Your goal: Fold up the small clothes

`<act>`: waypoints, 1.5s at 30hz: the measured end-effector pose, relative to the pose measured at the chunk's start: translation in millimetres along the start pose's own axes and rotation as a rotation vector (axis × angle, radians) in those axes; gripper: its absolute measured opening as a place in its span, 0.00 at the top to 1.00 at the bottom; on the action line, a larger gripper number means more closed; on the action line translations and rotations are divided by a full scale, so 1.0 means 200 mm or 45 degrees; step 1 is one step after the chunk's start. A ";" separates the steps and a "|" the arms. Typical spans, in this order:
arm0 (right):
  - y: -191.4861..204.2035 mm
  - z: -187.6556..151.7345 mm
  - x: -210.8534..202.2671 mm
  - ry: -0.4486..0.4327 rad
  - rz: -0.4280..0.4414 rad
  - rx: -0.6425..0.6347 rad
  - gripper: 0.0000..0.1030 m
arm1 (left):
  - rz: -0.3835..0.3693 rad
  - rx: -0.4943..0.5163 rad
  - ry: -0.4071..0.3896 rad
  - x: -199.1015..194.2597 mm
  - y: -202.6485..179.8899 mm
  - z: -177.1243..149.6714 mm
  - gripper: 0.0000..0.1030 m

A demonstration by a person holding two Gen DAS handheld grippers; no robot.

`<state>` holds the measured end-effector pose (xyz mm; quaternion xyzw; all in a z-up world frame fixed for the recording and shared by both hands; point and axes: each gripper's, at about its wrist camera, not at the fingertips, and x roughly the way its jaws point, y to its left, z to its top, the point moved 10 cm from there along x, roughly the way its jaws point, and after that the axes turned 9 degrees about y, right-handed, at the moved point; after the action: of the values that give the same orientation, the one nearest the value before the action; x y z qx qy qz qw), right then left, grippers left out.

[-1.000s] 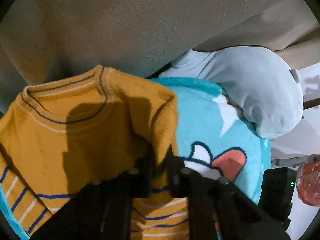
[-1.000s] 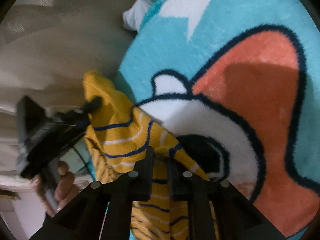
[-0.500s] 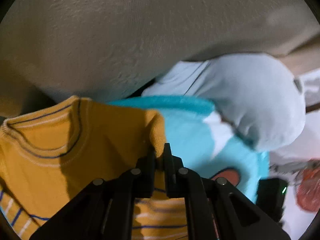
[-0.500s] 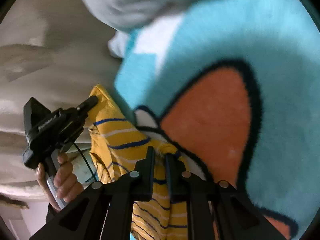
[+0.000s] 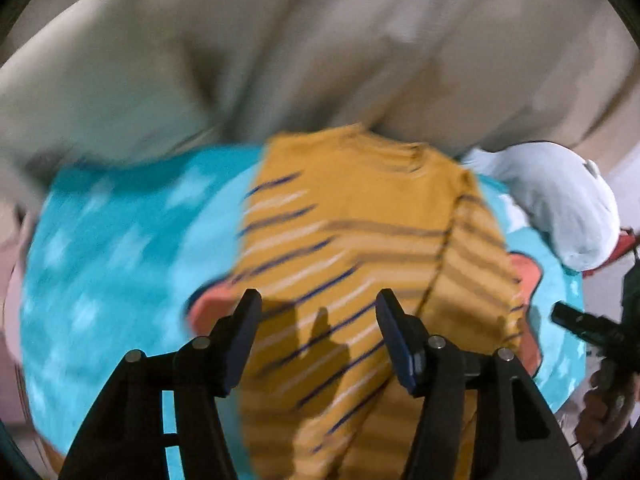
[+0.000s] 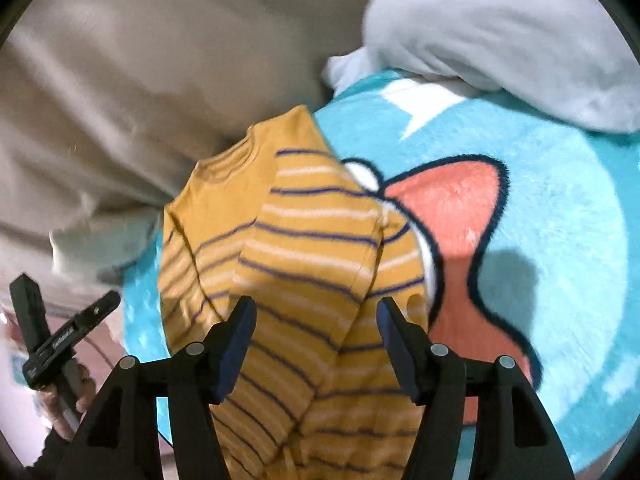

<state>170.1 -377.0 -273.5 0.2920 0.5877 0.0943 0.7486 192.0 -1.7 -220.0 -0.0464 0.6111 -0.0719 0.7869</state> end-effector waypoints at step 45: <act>-0.42 -1.08 0.05 0.281 -0.424 0.090 0.96 | -0.164 0.013 0.378 0.24 0.16 -1.16 0.95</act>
<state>-45.3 -370.2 -358.6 0.2047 0.7094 -0.0200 0.6742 -20.0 25.6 -329.6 -0.0705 0.7161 -0.1315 0.6818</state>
